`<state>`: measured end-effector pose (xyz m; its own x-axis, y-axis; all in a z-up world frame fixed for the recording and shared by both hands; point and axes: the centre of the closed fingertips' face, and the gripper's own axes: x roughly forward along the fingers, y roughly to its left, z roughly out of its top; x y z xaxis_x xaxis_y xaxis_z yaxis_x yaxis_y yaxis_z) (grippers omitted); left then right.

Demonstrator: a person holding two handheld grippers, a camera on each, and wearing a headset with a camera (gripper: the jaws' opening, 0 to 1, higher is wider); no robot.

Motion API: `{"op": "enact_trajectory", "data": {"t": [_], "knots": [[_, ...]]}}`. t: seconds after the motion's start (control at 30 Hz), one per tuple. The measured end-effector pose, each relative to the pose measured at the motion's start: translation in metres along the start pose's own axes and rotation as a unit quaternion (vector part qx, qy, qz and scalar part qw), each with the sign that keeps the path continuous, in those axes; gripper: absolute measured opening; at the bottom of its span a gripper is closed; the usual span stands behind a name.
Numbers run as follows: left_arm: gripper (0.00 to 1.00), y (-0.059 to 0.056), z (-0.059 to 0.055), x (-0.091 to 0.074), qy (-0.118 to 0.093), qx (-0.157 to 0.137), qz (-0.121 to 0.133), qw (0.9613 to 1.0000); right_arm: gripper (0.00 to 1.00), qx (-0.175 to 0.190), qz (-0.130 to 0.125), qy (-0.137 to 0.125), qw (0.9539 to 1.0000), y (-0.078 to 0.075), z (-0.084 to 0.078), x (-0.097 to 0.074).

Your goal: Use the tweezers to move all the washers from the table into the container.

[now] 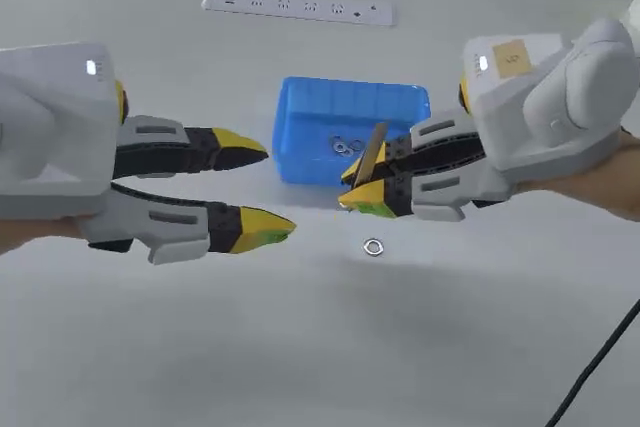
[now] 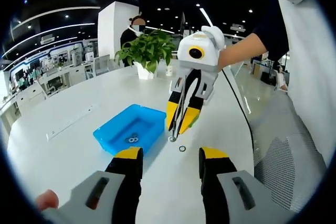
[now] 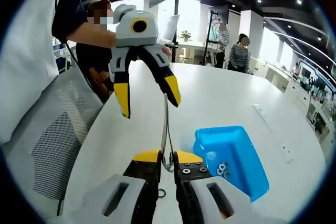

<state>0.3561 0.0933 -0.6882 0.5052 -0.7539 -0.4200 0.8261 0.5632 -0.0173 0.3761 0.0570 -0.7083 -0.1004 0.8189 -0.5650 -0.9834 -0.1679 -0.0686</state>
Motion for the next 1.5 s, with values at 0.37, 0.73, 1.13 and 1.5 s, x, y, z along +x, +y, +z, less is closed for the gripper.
{"op": "enact_trajectory", "data": {"t": [0.37, 0.73, 1.13, 1.5], "knots": [[0.8, 0.011, -0.009, -0.01, -0.002, -0.032, 0.037, 0.9988, 0.1, -0.011, 0.0, -0.006, 0.9999, -0.009, 0.016, -0.009], [0.76, 0.008, -0.027, -0.009, 0.015, -0.043, 0.031, 0.9985, 0.1, -0.009, -0.022, 0.004, 0.9997, -0.039, 0.019, -0.019], [0.84, 0.019, -0.028, -0.014, 0.011, -0.051, 0.049, 0.9974, 0.1, 0.006, -0.053, 0.03, 0.9981, -0.097, -0.006, -0.013], [0.82, 0.02, -0.039, -0.02, 0.031, -0.059, 0.059, 0.9961, 0.1, 0.028, -0.041, 0.076, 0.9959, -0.106, -0.06, 0.016]]}}
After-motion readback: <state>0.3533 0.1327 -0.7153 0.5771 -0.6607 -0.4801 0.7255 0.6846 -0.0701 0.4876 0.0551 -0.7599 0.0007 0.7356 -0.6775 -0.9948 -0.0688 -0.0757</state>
